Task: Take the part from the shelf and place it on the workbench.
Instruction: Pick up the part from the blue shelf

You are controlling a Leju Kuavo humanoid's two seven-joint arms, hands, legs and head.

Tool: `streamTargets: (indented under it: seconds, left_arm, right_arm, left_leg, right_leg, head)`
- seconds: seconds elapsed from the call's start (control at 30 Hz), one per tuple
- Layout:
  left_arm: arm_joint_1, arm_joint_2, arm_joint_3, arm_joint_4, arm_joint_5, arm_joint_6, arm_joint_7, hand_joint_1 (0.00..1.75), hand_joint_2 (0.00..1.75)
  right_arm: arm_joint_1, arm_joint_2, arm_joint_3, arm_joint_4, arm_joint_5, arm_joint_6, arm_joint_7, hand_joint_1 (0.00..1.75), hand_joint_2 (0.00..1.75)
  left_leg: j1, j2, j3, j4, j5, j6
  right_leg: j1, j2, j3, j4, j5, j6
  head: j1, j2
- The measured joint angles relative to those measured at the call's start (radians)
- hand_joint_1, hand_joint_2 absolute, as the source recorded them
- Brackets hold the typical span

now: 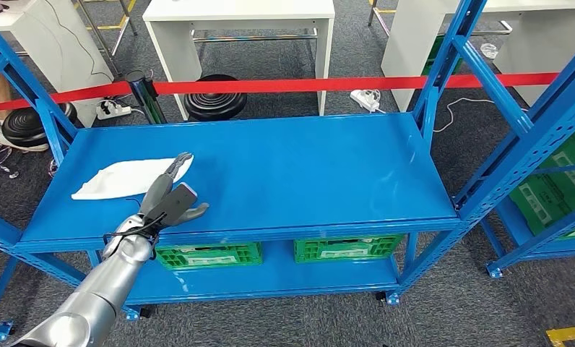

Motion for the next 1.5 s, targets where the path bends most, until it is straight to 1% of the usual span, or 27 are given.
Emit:
streamTargets:
  seconds: [0.1,0.23,0.3,0.6,0.77,0.93,1.27,1.5]
  left_arm:
    - [-0.006,0.001,0.000,0.020,-0.051,0.054,0.043,0.00,1.75]
    - [-0.022,0.011,0.000,0.047,-0.150,0.150,0.143,0.00,1.75]
    - [-0.031,0.017,0.000,0.058,-0.181,0.179,0.176,0.00,1.75]
    - [-0.046,0.036,0.000,0.088,-0.212,0.205,0.210,0.00,1.75]
    - [-0.048,0.044,0.000,0.097,-0.256,0.249,0.232,0.00,1.75]
    - [-0.055,0.050,0.000,0.103,-0.319,0.281,0.276,0.00,1.75]
    - [-0.066,0.061,0.000,0.111,-0.350,0.283,0.302,0.00,1.75]
    - [-0.066,0.092,0.000,0.117,-0.456,0.312,0.389,0.00,1.75]
  right_arm:
    - [0.000,0.000,0.000,0.000,-0.001,0.000,-0.003,0.00,0.00]
    - [0.000,0.000,0.000,0.000,0.001,-0.001,-0.003,0.00,0.00]
    - [0.000,0.000,0.000,0.000,0.003,-0.001,-0.002,0.00,0.00]
    - [0.000,0.000,0.000,0.000,0.005,-0.001,-0.001,0.00,0.00]
    - [0.000,0.000,0.000,0.000,0.005,-0.001,-0.001,0.00,0.00]
    - [0.000,0.000,0.000,0.000,0.005,-0.001,-0.006,0.00,0.00]
    - [0.001,0.000,0.000,0.000,0.007,0.011,-0.034,0.00,0.00]
    - [0.001,0.000,0.000,0.000,0.016,0.024,-0.050,0.00,0.00]
  left_leg:
    - [0.000,0.000,0.000,0.000,0.000,0.000]
    - [0.000,0.000,0.000,0.000,0.000,0.000]
    - [0.000,0.000,0.000,0.000,0.000,0.000]
    - [0.000,0.000,0.000,0.000,0.000,0.000]
    - [0.000,0.000,0.000,0.000,0.000,0.000]
    - [0.000,0.000,0.000,0.000,0.000,0.000]
    - [0.000,0.000,0.000,0.000,0.000,0.000]
    - [0.000,0.000,0.000,0.000,0.000,0.000]
  right_leg:
    - [0.000,0.000,0.000,0.000,0.000,0.000]
    - [0.000,0.000,0.000,0.000,0.000,0.000]
    - [0.000,0.000,0.000,0.000,0.000,0.000]
    - [0.000,0.000,0.000,0.000,0.000,0.000]
    - [0.000,0.000,0.000,0.000,0.000,0.000]
    - [0.000,0.000,0.000,0.000,0.000,0.000]
    - [0.000,0.000,0.001,0.000,0.000,0.000]
    - [0.000,0.000,0.001,0.000,0.000,0.000]
  head:
    - [0.000,0.000]
    - [0.000,0.000]
    - [0.000,0.000]
    - [0.000,0.000]
    - [0.000,0.000]
    - [0.000,0.000]
    - [0.000,0.000]
    - [0.000,0.000]
